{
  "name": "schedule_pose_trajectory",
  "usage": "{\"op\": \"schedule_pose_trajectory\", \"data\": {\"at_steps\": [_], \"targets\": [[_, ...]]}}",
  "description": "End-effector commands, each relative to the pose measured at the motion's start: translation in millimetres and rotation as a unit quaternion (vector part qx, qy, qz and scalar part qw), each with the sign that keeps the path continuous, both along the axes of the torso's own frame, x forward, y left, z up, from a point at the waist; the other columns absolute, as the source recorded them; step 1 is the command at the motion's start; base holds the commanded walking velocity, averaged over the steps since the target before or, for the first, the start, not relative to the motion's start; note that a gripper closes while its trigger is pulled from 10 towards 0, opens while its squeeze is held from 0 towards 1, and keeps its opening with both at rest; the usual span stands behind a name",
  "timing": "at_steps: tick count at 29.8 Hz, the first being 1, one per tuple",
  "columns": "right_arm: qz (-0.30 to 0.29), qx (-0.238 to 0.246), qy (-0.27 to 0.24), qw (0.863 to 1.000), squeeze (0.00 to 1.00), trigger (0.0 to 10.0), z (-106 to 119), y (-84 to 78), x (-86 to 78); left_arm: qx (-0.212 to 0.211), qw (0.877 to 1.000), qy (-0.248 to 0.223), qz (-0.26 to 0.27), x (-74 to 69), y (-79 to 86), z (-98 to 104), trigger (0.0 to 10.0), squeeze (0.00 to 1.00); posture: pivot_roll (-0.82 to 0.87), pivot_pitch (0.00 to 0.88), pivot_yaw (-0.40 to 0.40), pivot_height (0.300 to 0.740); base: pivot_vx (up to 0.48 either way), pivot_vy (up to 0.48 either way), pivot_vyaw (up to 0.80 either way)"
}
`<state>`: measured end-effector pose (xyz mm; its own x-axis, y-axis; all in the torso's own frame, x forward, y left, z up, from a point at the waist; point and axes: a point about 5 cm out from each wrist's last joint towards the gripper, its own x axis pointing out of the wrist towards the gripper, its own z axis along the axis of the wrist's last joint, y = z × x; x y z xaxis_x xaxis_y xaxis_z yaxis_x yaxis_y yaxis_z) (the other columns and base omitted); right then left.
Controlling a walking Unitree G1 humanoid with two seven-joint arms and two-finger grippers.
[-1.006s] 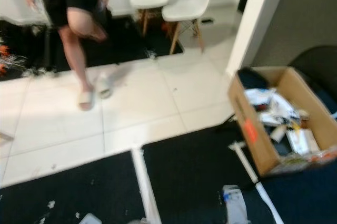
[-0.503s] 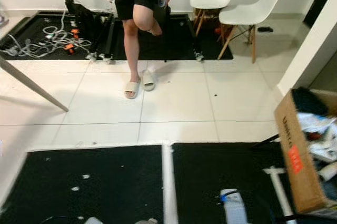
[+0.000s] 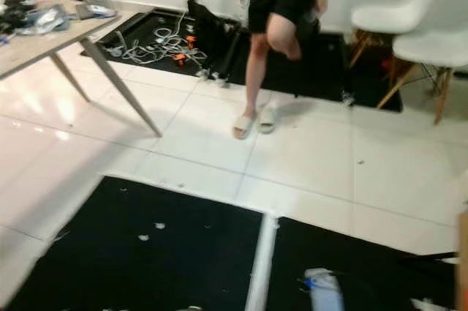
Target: Picking trash to rubbish bin
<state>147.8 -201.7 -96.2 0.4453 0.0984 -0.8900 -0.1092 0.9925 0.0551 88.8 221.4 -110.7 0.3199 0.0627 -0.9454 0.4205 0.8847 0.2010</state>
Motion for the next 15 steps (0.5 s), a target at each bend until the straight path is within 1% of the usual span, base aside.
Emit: {"op": "schedule_pose_trajectory", "data": {"at_steps": [1,15], "targets": [[-0.003,-0.007,0.018,1.0,0.0,10.0,-3.4,-5.0,-11.2,0.0,1.0,0.004,-0.006,-1.3,-0.5,-0.4,10.0,0.0,0.07,0.086,-0.012,0.74,0.0,0.0,0.75],[0.0,-0.008,0.018,1.0,0.0,10.0,-3.6,-4.6,-11.6,-0.002,1.0,0.005,-0.004,-1.1,-0.2,-0.3,10.0,0.0,0.07,0.086,-0.011,0.74,0.0,0.0,0.75]]}}
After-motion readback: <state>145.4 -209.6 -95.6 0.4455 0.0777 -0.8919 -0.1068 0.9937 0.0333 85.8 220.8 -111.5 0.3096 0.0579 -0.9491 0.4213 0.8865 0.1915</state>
